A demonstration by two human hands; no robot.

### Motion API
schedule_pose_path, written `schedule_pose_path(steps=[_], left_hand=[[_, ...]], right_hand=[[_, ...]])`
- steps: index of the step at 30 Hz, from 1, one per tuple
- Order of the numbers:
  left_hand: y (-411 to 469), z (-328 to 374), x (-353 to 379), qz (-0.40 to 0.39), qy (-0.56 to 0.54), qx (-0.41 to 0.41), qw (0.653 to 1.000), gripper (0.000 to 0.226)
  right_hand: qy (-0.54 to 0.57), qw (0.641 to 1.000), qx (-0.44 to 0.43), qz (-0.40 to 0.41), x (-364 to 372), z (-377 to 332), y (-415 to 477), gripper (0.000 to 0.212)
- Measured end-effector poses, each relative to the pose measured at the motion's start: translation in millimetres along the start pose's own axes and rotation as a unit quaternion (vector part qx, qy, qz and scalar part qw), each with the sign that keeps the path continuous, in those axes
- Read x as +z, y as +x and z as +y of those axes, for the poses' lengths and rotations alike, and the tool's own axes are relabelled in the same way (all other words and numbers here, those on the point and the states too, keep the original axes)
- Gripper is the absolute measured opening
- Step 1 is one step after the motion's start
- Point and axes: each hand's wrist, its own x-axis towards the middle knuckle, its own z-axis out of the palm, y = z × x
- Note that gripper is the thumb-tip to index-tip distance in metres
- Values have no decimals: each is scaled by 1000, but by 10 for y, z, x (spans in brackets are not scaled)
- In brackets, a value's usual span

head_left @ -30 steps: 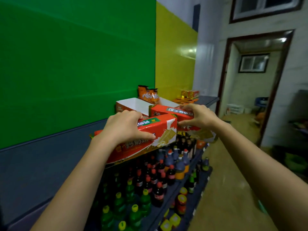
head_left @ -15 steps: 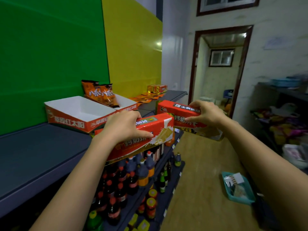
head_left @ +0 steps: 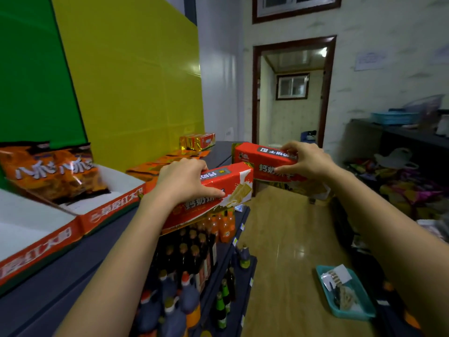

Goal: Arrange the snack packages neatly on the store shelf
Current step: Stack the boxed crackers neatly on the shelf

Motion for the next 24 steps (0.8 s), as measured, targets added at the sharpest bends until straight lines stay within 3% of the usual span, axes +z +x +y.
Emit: schedule_pose_path(steps=[5, 14, 24], left_hand=[[788, 31, 273, 18, 2, -9, 1000, 73], [2048, 159, 876, 12, 0, -24, 1000, 70], [3649, 426, 1537, 12, 37, -96, 995, 73]], right_hand=[[1, 999, 25, 25, 58, 331, 647, 67], [14, 1000, 22, -4, 259, 1094, 1804, 67], [12, 998, -60, -20, 386, 2045, 3688, 68]])
